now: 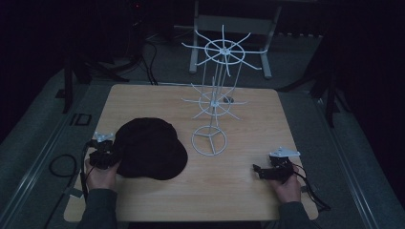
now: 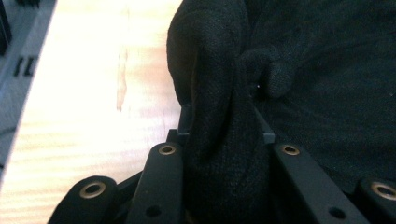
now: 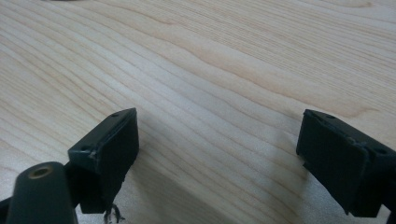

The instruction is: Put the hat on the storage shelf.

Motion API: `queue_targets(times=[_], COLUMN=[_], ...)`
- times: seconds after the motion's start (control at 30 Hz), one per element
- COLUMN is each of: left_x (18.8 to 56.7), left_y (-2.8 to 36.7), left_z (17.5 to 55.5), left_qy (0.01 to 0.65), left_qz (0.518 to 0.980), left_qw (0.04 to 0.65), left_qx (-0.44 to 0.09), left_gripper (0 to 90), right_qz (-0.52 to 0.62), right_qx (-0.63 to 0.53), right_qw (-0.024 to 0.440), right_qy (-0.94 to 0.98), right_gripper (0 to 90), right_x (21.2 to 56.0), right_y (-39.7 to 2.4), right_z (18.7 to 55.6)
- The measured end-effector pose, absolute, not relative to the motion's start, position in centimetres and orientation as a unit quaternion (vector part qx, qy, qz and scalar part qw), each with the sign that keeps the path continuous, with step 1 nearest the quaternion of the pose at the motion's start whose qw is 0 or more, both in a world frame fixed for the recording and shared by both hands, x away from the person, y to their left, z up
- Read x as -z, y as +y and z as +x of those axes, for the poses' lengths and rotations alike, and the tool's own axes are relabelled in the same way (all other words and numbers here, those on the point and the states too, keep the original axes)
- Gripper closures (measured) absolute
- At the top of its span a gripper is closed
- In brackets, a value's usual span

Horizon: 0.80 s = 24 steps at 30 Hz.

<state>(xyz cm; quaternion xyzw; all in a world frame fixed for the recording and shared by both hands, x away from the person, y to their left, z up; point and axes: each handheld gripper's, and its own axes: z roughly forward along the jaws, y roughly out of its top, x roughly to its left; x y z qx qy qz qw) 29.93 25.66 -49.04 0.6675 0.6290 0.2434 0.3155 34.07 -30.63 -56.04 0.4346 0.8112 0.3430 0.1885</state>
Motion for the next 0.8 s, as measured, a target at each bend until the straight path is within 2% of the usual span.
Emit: queue_targets(times=[0.8], left_x=[42.7], left_y=[25.3], left_z=[29.5], left_qy=[0.552], left_qz=[0.695], left_qw=[0.344], left_qx=[-0.305], left_gripper=[74.8], right_qz=[0.435], right_qx=[-0.343], right_qw=[0.188], right_qy=[0.811], right_gripper=[12.8], right_x=[56.0], right_y=[-30.6], right_z=[34.1])
